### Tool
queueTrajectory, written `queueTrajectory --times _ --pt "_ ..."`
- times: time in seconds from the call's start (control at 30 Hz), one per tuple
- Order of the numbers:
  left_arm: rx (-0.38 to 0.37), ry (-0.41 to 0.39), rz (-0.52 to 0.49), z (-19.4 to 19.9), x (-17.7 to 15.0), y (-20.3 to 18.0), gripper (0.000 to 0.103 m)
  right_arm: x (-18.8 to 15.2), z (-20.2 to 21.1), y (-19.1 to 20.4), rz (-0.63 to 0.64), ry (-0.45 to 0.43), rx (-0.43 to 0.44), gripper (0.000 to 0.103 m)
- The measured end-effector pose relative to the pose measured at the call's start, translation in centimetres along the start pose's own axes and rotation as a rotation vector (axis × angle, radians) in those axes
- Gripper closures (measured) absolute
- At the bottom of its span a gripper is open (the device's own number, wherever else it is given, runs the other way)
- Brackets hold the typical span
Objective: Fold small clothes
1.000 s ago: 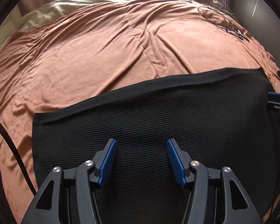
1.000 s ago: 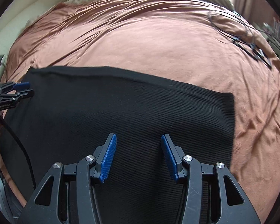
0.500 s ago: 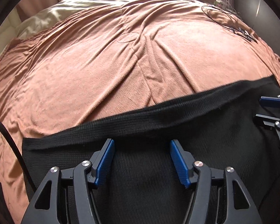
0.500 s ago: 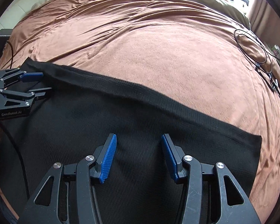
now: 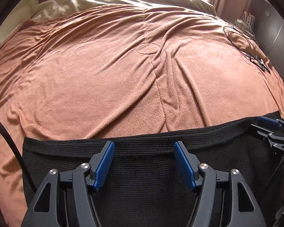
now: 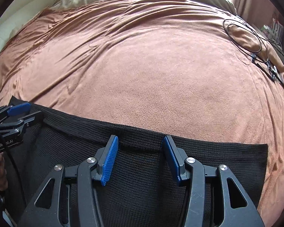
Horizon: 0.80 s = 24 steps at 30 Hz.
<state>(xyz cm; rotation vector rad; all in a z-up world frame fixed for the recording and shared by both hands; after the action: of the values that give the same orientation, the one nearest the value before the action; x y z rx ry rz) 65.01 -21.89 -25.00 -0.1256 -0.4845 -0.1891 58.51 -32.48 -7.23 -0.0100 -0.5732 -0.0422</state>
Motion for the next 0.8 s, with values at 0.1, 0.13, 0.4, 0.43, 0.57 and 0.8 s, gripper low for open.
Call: queueTrajectory --times 0.1,0.13,0.4,0.43,0.57,0.8 --pt "-0.005 -0.004 0.003 1.4 -0.8 0.5 0.036 -1.0 1.3 0.5 0.006 -0.001 0.034 0.055" --pt "-0.006 -0.003 0.009 1.7 -1.1 0.7 0.036 -1.3 1.6 0.5 0.007 0.0 0.037 0.055" --pt "-0.004 0.009 0.023 4.1 -5.6 1.6 0.036 -6.2 4.5 3.0 0.075 0.011 0.074 0.055" --pt "-0.006 0.012 0.02 4.3 -6.4 1.5 0.036 -7.2 4.8 3.4 0.08 0.014 0.08 0.055" --pt "-0.009 0.017 0.008 5.2 -9.8 1.1 0.036 -10.6 5.7 4.3 0.094 0.036 0.083 0.056" --pt "-0.004 0.025 -0.004 6.8 -15.0 0.5 0.036 -15.3 8.7 4.7 0.06 0.024 0.082 0.055"
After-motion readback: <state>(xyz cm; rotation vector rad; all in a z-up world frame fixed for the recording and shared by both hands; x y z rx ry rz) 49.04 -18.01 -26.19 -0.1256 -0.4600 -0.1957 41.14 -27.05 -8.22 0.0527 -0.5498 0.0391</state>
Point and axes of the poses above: each gripper's, at about its wrist camera, not at the fingertips, and z roughly against the way its jaws point, y to its left, x to its top, the point moved 10 cm from there along -z, roughly the way its jaws point, and after that the axes turned 4 degrees about z, right-handed, at the moved point
